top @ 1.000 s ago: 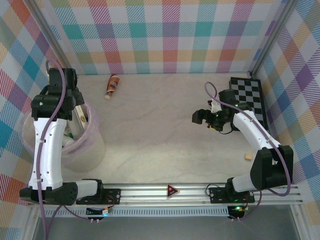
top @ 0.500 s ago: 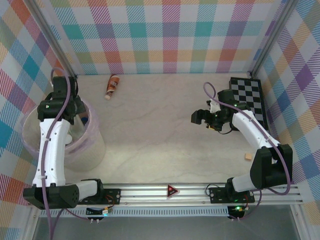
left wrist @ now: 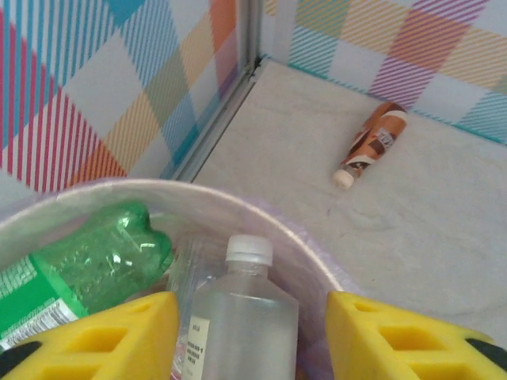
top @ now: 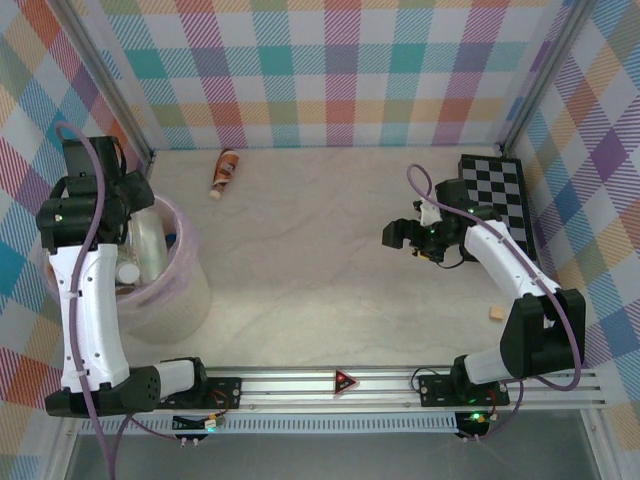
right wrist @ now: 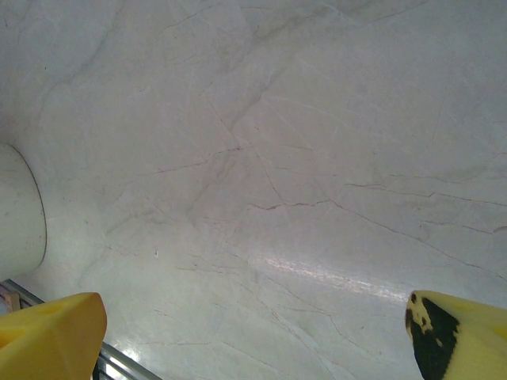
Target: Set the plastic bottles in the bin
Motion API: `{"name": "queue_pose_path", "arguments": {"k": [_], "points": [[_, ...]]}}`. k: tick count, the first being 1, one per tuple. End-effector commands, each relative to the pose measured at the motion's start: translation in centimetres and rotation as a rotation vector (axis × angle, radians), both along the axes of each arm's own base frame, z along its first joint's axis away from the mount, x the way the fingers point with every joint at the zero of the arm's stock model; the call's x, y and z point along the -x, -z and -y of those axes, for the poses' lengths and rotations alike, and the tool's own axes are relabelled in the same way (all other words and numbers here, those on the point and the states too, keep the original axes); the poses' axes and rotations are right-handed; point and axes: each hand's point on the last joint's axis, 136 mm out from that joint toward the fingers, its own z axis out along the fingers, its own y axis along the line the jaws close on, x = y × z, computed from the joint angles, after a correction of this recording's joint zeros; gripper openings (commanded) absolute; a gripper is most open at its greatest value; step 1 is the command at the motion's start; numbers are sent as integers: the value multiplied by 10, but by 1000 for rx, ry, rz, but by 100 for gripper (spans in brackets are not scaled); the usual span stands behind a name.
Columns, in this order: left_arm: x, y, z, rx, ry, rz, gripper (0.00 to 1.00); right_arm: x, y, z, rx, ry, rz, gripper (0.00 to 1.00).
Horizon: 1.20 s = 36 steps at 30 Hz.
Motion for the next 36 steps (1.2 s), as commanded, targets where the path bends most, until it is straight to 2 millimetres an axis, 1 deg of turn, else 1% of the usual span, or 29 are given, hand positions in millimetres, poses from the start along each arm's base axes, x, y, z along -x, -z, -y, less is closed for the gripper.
{"name": "queue_pose_path", "arguments": {"k": [1, 5, 9, 12, 15, 17, 19, 22, 24, 26, 28, 30, 33, 36], "points": [[-4, 1, 16, 12, 67, -40, 58, 2, -12, -6, -23, -15, 31, 97], [-16, -13, 39, -58, 134, -42, 64, 2, -14, -5, -22, -9, 38, 97], [-31, -24, 78, -184, 223, -74, 68, 4, -14, -5, -18, -6, 36, 97], [-43, -29, 105, -284, 263, -99, 71, 6, -14, -5, -12, -5, 34, 97], [-51, -24, 130, -427, 274, -160, 72, 7, -14, -3, -6, -4, 40, 97], [-58, -16, 150, -442, 303, -185, 73, 8, -14, -2, -1, -4, 41, 97], [-68, -3, 173, -408, 353, -193, 74, 8, -14, -3, -2, -6, 41, 97], [-86, 17, 204, -402, 404, -212, 76, 7, -16, -4, -11, -5, 46, 97], [-98, 33, 220, -405, 428, -239, 77, 7, -18, -4, -17, -3, 53, 97], [-113, 50, 233, -413, 441, -261, 78, 6, -20, -4, -18, -3, 60, 97], [-128, 65, 241, -426, 443, -273, 80, 7, -19, -4, -13, -4, 61, 97], [-142, 76, 244, -424, 433, -275, 81, 8, -18, -3, -8, -7, 61, 97], [-164, 95, 242, -405, 397, -278, 83, 10, -16, -3, -10, -10, 58, 97], [-184, 114, 234, -376, 358, -283, 84, 12, -14, -5, -22, -13, 54, 97]]}}
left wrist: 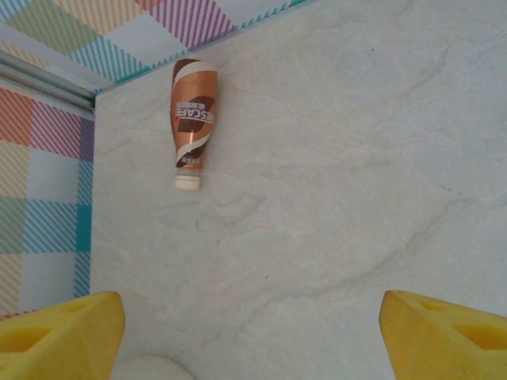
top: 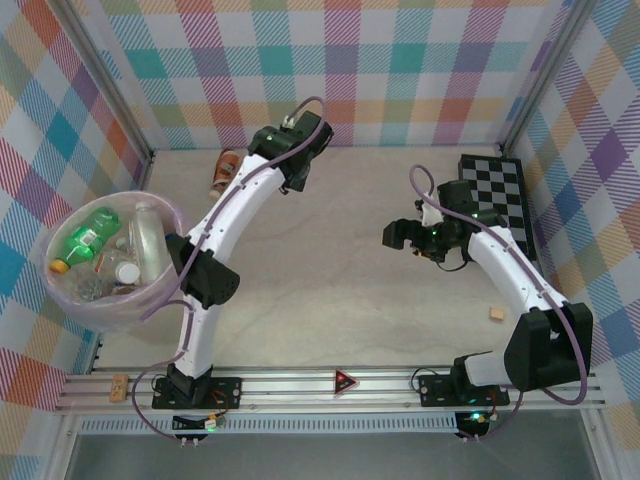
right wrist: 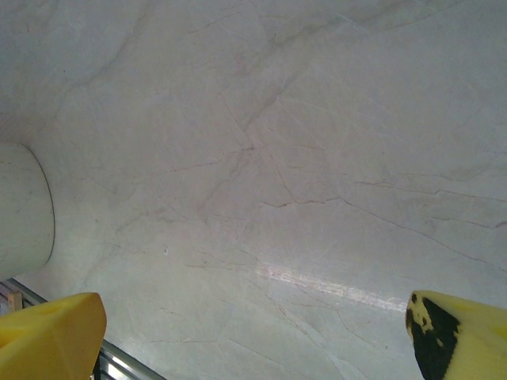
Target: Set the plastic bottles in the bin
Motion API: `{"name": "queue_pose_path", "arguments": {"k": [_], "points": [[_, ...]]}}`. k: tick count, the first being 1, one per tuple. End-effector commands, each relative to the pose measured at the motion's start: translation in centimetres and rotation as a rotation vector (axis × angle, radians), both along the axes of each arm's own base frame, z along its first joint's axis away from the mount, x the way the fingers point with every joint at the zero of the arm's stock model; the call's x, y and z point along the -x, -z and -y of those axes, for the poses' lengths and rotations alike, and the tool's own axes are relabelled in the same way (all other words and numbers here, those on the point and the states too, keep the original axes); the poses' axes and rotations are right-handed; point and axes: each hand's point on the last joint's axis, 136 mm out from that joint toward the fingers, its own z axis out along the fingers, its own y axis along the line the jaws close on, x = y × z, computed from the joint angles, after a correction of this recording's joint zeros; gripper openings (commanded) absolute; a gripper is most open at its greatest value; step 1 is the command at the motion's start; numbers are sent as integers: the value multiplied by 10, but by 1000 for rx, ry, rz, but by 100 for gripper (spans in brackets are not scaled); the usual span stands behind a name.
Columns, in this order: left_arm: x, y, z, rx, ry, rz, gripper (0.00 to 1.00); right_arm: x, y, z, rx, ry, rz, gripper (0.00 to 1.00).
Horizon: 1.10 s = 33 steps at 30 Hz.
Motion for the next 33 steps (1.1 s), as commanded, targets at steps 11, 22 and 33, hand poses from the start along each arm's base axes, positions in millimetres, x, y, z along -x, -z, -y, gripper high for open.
{"name": "queue_pose_path", "arguments": {"k": [11, 22, 33], "points": [[-80, 66, -63, 172, -200, 76, 87, 11, 7, 0, -3, -17, 8, 97], [-114, 126, -127, 274, -434, 84, 93, 19, 19, 3, 18, -26, -11, 97], [-119, 190, -161, 369, -525, -36, 100, 27, 30, 9, 49, -21, -37, 98]]}}
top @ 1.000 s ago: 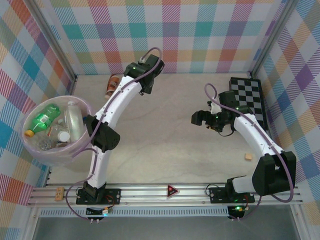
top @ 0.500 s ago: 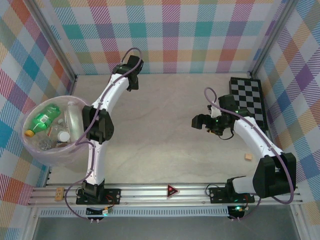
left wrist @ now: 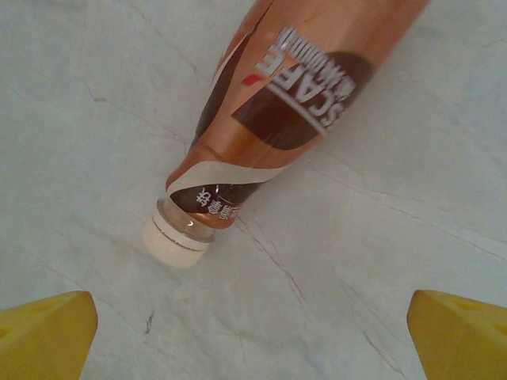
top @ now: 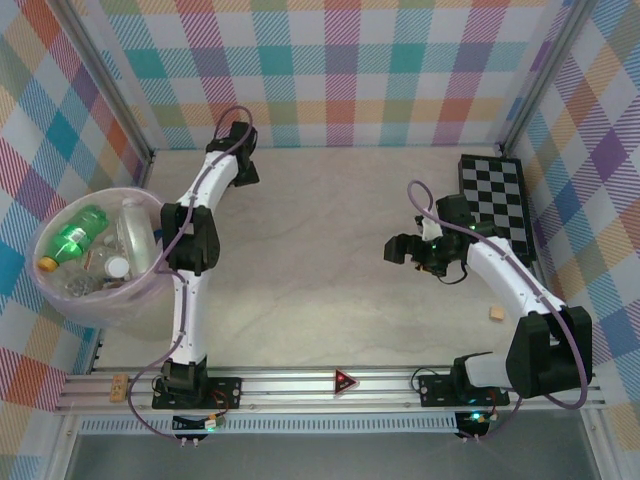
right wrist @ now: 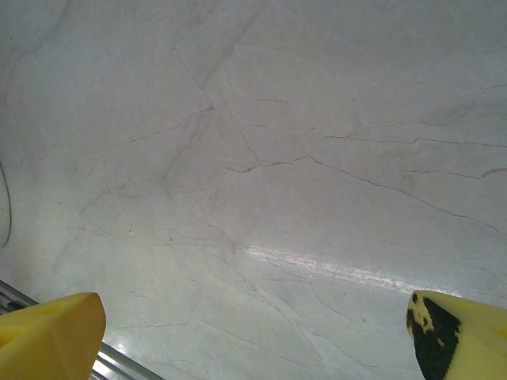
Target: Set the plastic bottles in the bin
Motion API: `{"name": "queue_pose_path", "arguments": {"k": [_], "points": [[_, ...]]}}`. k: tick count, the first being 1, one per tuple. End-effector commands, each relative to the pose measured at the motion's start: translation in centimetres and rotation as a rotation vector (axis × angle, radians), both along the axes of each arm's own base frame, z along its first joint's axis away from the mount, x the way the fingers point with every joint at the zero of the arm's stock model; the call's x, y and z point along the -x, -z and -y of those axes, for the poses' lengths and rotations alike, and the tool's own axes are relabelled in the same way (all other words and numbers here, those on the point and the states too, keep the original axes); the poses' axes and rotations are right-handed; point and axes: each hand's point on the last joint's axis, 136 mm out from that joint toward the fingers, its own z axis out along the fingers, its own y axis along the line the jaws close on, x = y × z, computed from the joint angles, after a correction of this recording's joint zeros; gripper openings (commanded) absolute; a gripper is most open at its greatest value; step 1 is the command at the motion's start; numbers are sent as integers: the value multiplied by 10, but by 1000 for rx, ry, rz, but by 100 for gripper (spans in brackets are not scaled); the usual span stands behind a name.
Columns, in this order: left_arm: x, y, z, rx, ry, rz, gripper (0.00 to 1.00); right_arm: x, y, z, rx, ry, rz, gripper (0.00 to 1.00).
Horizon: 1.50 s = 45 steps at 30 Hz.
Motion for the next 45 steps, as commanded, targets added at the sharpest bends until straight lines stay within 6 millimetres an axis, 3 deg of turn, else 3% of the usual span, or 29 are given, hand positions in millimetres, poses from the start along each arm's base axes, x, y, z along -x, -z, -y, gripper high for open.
{"name": "queue_pose_path", "arguments": {"k": [1, 12, 15, 20, 28, 38, 45], "points": [[-5, 10, -3, 53, -14, -4, 100, 6, 1, 2, 18, -24, 15, 98], [-8, 55, -19, 86, -11, -76, 100, 11, 2, 4, 29, -14, -2, 97], [-9, 56, -27, 81, -21, -75, 100, 12, 1, 6, 39, -12, -3, 97], [-19, 40, -29, 37, 27, -26, 100, 12, 2, 9, 57, -6, -10, 97], [-28, 57, -52, 97, -16, -16, 100, 14, 0, 13, 78, 14, -17, 97], [-49, 44, -58, 73, 27, 68, 100, 11, 1, 12, 75, 34, -40, 97], [-53, 67, -50, 107, 71, 30, 100, 9, 3, 12, 75, 39, -49, 97]]}}
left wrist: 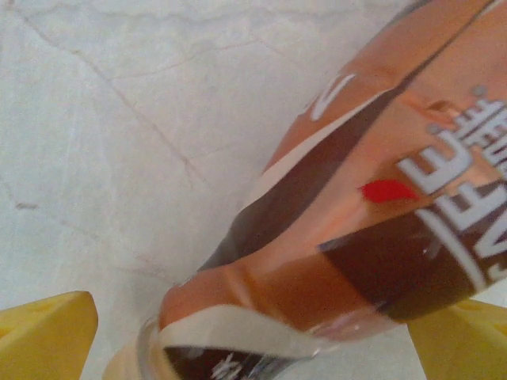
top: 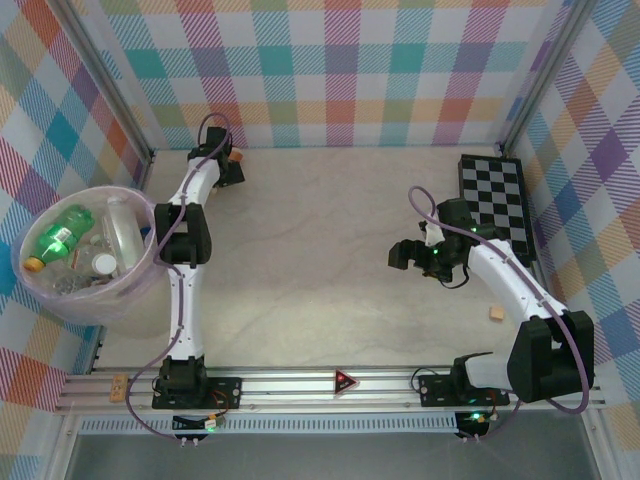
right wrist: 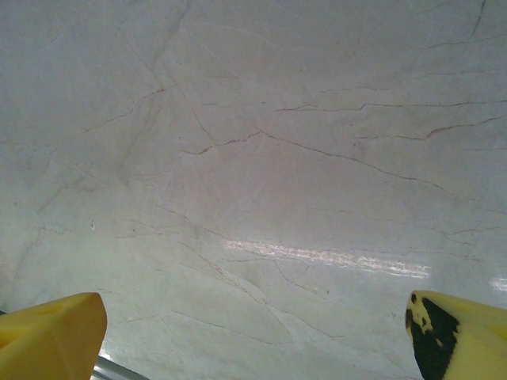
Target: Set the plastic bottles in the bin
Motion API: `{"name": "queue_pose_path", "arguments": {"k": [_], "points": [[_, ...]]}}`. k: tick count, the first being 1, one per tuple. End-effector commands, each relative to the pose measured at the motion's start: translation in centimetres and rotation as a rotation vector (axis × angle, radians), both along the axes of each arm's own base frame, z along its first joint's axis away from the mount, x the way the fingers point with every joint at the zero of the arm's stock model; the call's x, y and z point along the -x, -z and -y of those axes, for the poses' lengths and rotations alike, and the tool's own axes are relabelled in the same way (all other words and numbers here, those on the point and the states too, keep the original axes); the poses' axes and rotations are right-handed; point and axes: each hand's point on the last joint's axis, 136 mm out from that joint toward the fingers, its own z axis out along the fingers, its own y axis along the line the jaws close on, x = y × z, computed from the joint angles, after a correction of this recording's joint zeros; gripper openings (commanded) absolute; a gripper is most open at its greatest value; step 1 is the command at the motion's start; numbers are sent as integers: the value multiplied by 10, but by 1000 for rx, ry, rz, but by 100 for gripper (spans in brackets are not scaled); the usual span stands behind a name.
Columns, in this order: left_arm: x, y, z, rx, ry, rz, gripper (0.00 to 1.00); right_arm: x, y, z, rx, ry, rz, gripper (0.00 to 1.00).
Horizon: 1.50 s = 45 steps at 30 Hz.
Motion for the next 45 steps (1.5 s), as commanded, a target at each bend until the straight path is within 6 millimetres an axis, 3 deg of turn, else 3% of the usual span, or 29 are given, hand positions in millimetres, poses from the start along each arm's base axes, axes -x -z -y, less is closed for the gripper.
{"name": "queue_pose_path", "arguments": {"k": [1, 5, 13, 19, 23, 30, 35, 40, 45], "points": [[-1, 24, 2, 27, 34, -42, 99, -3, -7, -3, -5, 4, -4, 97], [2, 33, 8, 60, 48, -61, 81, -2, -8, -2, 0, 4, -2, 97], [11, 20, 21, 44, 79, -62, 40, -1, -10, -4, -18, 8, 4, 97], [29, 14, 41, 9, 108, -94, 29, 1, -17, -4, -27, 2, 28, 97], [40, -7, 61, -29, 148, -73, 27, 3, -22, -4, -33, -5, 44, 97], [60, -76, 98, -8, 209, 17, 22, 4, -32, -5, -41, -18, 74, 97], [89, -133, 131, -5, 279, 40, 21, 2, -35, -7, -47, -23, 85, 97], [143, -204, 161, 10, 361, 70, 21, -8, -41, -8, -44, -36, 113, 97], [208, -275, 150, 2, 373, 142, 15, -27, -45, -17, -70, -57, 130, 97]]}}
